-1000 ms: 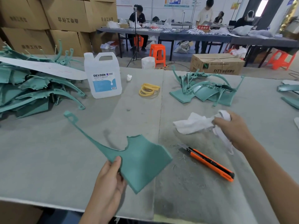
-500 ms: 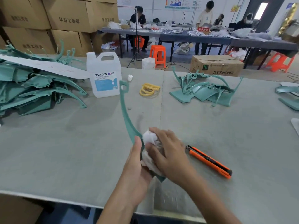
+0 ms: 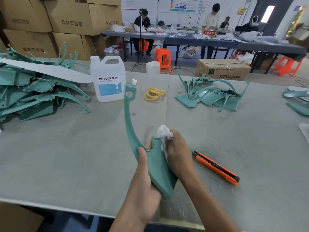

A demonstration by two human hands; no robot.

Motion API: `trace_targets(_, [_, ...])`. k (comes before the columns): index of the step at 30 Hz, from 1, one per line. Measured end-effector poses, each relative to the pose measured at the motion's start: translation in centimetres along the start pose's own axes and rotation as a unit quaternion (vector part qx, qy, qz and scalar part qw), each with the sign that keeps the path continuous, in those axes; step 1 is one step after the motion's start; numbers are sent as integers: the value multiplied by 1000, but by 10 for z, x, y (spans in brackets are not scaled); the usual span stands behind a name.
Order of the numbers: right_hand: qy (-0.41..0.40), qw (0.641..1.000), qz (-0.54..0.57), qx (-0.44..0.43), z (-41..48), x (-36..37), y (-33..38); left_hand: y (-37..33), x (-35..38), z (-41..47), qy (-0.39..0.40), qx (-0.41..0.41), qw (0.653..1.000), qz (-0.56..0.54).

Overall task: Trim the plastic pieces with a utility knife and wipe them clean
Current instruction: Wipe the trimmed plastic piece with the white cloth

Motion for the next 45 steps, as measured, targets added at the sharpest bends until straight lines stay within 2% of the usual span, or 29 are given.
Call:
trace_targets(2, [7, 1000, -3, 2, -16, 5, -1, 1, -2, 3, 7, 10, 1000, 12])
trace_targets(8, [30, 996, 47, -65, -83, 26, 10, -6, -12, 13, -88, 43, 995, 34])
trace_targets(11, [27, 994, 53, -91, -79, 19, 4, -7, -13, 9, -83, 29, 996, 12])
trace_targets(13, [14, 995, 16, -96, -55, 9, -6, -2, -9, 3, -49, 0, 999, 7])
trace_targets(16, [-43, 998, 40, -13, -11, -16, -27, 4, -7, -10, -7, -12, 1000, 16])
trace_targets(19, [-96, 987, 113, 54, -2, -40, -35, -3, -12, -13, -23, 6, 998, 59])
trace_targets(21, [-116, 983, 143, 15, -17, -47, -19, -7, -19, -8, -51, 4, 997, 62])
trace_targets(23, [-70, 984, 148, -63, -43, -41, 4, -10, -19, -6, -68, -2, 997, 37])
trace_targets(25, [11, 984, 100, -144, -74, -19, 23, -11, -9, -7, -55, -32, 998, -19])
trace_targets(27, [28, 976, 25, -215, -90, -2, 34, -7, -4, -10, -68, -47, 995, -62])
trace_targets(29, [21, 975, 6, -223, -86, 4, 39, -1, -3, -10, -69, -30, 993, -91])
trace_targets(32, [1, 979, 23, -203, -69, 8, 54, -1, -1, -11, -52, -1, 996, -73])
trace_targets(35, [-88, 983, 59, -152, -57, 9, 62, -1, 0, -12, -28, -16, 998, -53])
trace_targets(36, [-103, 983, 93, -122, -56, 9, 64, -1, -1, -14, -18, -10, 999, -39])
trace_targets(38, [-73, 981, 169, -64, -63, 12, 66, -3, 0, -12, 2, 22, 1000, 3])
trace_targets(40, [-28, 975, 218, -28, -70, 13, 66, -6, -1, -9, 7, 68, 995, 79])
trace_targets(42, [-27, 959, 282, -14, -67, 4, 63, -8, -7, -8, -2, 99, 979, 178])
trace_targets(43, [-34, 952, 304, -13, -63, -6, 62, -12, -10, -11, -21, 127, 954, 272])
trace_targets(44, [-37, 947, 319, -10, -58, -16, 61, -17, -13, -13, -36, 160, 914, 371])
trace_targets(45, [-31, 940, 339, -1, -53, -26, 60, -23, -15, -15, -57, 194, 861, 468])
Point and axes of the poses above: each hand's wrist, its own z-axis towards the middle knuckle, its own x-axis out of the palm, y = z × x, the point moved 3 cm from there along z, towards the middle knuckle, and after that the axes turned 3 degrees about x, right-handed, at the moved point
